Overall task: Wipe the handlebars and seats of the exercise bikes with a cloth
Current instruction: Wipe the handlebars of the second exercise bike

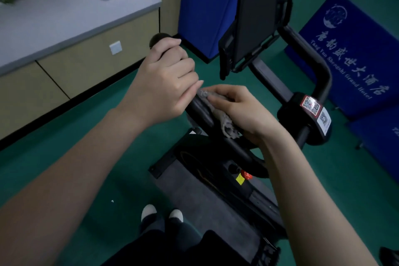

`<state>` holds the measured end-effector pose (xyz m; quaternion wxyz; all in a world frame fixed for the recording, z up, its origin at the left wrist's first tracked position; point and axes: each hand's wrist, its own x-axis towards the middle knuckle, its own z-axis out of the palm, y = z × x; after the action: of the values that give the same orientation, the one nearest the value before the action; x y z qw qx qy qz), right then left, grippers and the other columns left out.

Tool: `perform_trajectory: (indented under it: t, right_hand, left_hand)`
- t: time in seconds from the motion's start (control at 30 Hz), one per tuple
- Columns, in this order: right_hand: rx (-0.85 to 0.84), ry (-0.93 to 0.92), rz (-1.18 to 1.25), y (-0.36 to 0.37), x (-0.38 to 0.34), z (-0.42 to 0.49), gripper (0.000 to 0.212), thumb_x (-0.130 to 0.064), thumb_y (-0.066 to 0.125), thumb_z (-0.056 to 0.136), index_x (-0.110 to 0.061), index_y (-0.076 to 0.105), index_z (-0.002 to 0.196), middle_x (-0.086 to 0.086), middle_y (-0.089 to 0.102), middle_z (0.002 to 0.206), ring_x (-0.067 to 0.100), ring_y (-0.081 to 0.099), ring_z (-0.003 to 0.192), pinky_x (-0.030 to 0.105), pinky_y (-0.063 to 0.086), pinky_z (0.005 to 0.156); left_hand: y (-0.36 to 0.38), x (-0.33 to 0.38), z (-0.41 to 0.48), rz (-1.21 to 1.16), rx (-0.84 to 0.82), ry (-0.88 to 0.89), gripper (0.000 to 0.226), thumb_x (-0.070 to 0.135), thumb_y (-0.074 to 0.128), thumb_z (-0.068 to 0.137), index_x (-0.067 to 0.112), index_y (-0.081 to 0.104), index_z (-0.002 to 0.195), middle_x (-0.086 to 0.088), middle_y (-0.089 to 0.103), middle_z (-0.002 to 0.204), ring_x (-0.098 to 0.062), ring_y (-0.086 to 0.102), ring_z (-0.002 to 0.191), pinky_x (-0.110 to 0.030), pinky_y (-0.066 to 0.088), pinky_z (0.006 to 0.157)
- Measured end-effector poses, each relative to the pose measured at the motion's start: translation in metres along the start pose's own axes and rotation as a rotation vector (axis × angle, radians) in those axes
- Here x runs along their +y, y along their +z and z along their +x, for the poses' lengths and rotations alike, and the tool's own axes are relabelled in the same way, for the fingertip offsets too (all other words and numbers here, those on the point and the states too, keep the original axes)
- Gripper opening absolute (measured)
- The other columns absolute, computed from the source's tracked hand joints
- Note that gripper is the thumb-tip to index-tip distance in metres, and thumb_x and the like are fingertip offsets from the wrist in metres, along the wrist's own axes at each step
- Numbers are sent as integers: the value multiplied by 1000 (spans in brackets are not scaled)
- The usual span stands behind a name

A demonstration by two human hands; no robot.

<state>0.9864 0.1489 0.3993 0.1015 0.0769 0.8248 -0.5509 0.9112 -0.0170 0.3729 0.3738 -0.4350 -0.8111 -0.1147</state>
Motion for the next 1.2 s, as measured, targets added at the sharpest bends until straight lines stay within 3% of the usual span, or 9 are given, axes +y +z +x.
perform_trajectory:
  t: [0.2,0.37,0.47,0.53,0.6,0.7,0.93,1.1,1.2]
  right_hand:
    - [-99,13,-36,-21,19,-7,21,-5,51,97,-7,64,113,-4,70,100,-6,65,87,6,47,76]
    - [-157,21,42,-14,8,-1,21,0,49,97,-1,64,112,8,71,94,7,69,79,18,54,73]
    - [-142,38,-30,-24,11,-12,20,-3,53,96,-4,66,111,10,73,101,14,69,91,29,55,87]
    - [-24,10,-163,-29,18,-29,17,-6,59,93,-16,70,102,0,73,92,9,68,87,31,55,86]
    - [207,-58,-276,-20,23,-47,17,-10,64,88,-26,67,94,-7,69,79,2,63,73,19,50,75]
    - [460,-170,-369,7,24,-65,15,-10,66,86,-22,67,93,-7,67,76,7,60,71,7,40,63]
    - [750,-161,-585,35,23,-84,14,-4,69,84,-6,71,97,3,60,87,17,58,79,15,40,75]
    - [1104,-72,-587,75,26,-89,16,0,67,85,-3,68,100,9,61,92,8,53,83,3,35,81]
    - [1321,-52,-574,99,28,-80,9,-4,64,87,1,68,94,14,60,91,6,52,86,4,37,84]
  left_hand:
    - [1,4,-2,15,-27,-28,33,20,45,97,9,65,72,-3,63,76,-27,58,82,-36,26,109]
    - [1,6,-3,28,-30,-54,33,19,45,97,9,64,72,-3,62,76,-27,56,82,-36,25,109]
    - [2,5,-3,28,-22,-49,33,20,45,97,9,63,72,-3,62,75,-27,56,81,-35,23,109]
    - [3,5,-2,28,-8,-51,33,19,45,97,8,63,71,-3,62,74,-27,57,81,-35,24,109]
    - [4,5,-2,29,4,-51,33,18,46,96,7,63,70,-3,62,74,-27,57,80,-35,24,108]
    - [3,3,-2,36,6,-27,33,19,46,96,7,64,71,-3,62,74,-27,58,80,-35,25,108]
    - [4,-5,-2,-6,43,50,35,19,47,97,7,66,70,-3,62,72,-28,60,79,-36,27,105]
    - [5,-9,-2,-38,52,90,35,21,46,97,9,66,72,-3,62,73,-27,61,81,-36,27,106]
    - [5,-9,0,-52,56,103,34,22,46,97,10,64,72,-3,61,72,-26,60,81,-35,26,105]
